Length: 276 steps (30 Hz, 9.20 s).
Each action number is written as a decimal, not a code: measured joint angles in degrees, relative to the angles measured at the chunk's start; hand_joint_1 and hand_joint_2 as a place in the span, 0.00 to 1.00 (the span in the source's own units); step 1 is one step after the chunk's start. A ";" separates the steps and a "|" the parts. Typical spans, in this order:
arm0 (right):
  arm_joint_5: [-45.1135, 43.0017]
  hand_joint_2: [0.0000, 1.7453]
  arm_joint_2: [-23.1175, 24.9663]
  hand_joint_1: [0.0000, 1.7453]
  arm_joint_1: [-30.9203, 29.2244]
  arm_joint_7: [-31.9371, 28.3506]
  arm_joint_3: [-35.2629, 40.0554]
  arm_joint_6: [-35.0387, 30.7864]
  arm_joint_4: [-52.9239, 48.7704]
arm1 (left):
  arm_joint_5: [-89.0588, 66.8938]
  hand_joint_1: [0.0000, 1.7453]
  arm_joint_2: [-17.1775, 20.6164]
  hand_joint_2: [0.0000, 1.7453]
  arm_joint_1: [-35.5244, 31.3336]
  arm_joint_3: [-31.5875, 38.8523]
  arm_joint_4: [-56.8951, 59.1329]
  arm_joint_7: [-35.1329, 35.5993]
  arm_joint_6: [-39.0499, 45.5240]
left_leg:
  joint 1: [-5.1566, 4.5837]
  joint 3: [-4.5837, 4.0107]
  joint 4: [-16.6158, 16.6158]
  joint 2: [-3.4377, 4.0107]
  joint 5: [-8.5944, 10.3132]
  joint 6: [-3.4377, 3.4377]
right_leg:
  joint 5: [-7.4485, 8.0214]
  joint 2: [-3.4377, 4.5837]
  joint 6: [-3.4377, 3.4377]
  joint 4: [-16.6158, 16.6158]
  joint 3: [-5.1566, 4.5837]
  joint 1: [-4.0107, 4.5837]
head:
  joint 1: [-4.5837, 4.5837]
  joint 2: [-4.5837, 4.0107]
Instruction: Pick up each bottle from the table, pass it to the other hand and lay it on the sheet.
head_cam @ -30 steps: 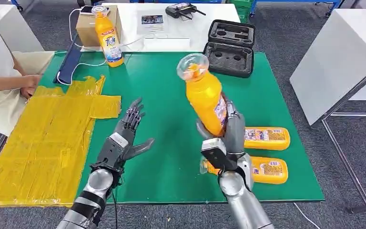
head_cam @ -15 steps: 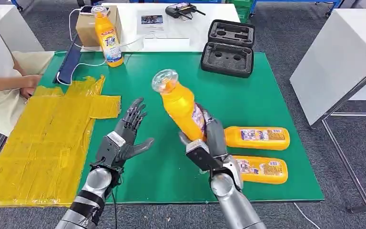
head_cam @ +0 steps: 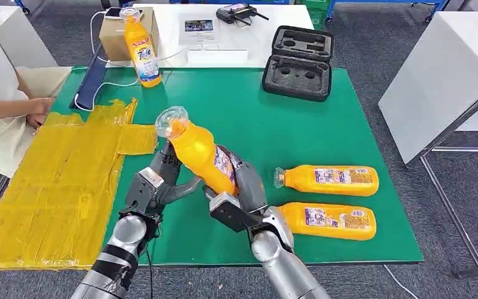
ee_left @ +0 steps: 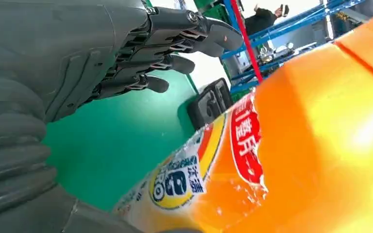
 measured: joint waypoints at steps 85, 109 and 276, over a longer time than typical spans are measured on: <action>-6.08 1.00 -4.52 0.00 9.67 -6.12 5.27 -7.96 -25.64 | -63.16 1.00 1.29 1.00 -2.05 8.40 -4.52 11.34 40.48 | 0.00 -0.03 0.00 0.06 -0.02 -0.07 | 0.00 0.02 -0.01 0.00 -0.07 -0.01 | -0.02 0.00; -25.46 1.00 -6.77 0.00 11.55 -10.36 1.05 -4.26 -41.00 | -73.64 1.00 19.85 1.00 -16.44 -15.78 32.51 43.50 39.39 | 0.05 -0.04 0.00 0.14 0.02 -0.19 | 0.02 0.28 -0.05 0.09 -0.19 0.03 | 0.02 0.00; 16.44 1.00 -57.26 1.00 17.15 15.54 -8.87 26.27 -13.72 | 7.10 0.00 0.17 1.00 13.74 6.58 -16.17 -7.67 -0.68 | -0.25 0.11 0.01 0.00 -0.12 -0.06 | 0.01 0.15 0.03 0.02 0.02 -0.23 | -0.04 0.00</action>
